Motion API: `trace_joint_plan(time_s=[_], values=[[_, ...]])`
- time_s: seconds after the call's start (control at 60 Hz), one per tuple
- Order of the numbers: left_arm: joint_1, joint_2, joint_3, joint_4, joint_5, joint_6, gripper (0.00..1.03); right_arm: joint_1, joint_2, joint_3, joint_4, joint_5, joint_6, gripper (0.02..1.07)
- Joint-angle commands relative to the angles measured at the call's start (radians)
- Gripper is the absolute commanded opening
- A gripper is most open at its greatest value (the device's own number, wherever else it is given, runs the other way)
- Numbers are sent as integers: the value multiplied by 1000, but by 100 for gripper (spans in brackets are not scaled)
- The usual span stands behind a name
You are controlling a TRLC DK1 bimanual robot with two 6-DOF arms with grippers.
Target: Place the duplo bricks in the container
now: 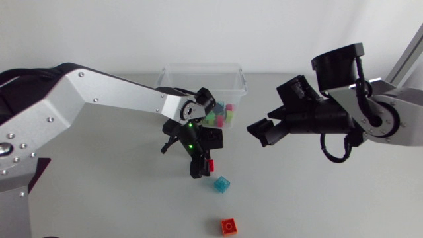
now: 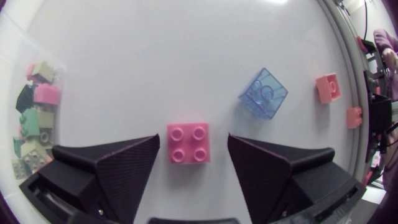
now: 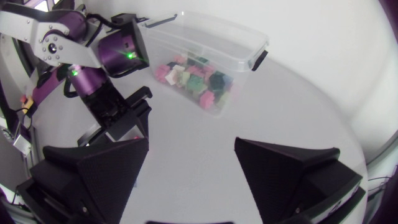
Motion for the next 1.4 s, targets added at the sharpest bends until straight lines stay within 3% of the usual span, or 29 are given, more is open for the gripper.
trace_joint_plan(time_s=[0.0, 0.15, 0.367, 0.733, 0.967, 1.383], values=[[-7, 34, 26, -15, -4, -20, 50, 21, -18, -53, -31, 4, -15, 97], [-3, 35, 30, -15, -5, -34, 17, 69, -26, -89, -74, 26, -28, 97], [29, -9, 21, -89, -13, -28, 16, 198, 34, -102, -105, 119, -14, 97], [132, -210, 30, -141, -10, -45, 16, 328, 237, -36, -117, 153, 15, 96], [190, -281, 93, -141, 38, -91, 17, 353, 333, 33, -151, 155, 28, 93], [245, -302, 162, 23, 76, -247, 17, 368, 496, 139, -198, 155, 49, 88]])
